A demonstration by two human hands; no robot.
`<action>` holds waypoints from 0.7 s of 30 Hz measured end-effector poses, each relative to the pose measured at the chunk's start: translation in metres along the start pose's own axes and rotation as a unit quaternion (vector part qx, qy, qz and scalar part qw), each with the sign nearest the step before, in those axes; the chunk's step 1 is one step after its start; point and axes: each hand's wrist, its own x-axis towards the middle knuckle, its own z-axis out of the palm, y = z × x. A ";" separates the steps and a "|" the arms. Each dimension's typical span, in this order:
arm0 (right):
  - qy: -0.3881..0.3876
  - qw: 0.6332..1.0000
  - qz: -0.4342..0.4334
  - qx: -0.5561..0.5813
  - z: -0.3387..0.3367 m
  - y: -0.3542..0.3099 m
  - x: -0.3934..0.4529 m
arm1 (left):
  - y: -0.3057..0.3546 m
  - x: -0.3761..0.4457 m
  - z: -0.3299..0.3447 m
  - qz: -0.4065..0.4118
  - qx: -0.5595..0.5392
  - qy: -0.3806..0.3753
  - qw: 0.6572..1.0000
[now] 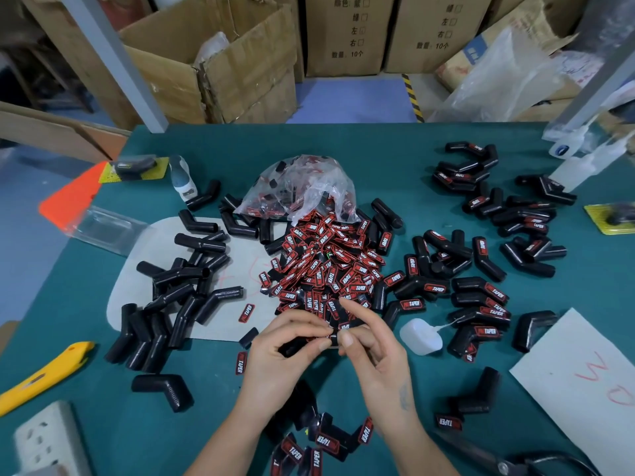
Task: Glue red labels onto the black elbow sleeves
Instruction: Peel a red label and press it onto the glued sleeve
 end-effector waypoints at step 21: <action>-0.034 0.996 0.047 0.069 -0.007 -0.004 0.003 | 0.004 0.001 0.000 0.052 0.058 -0.040 0.996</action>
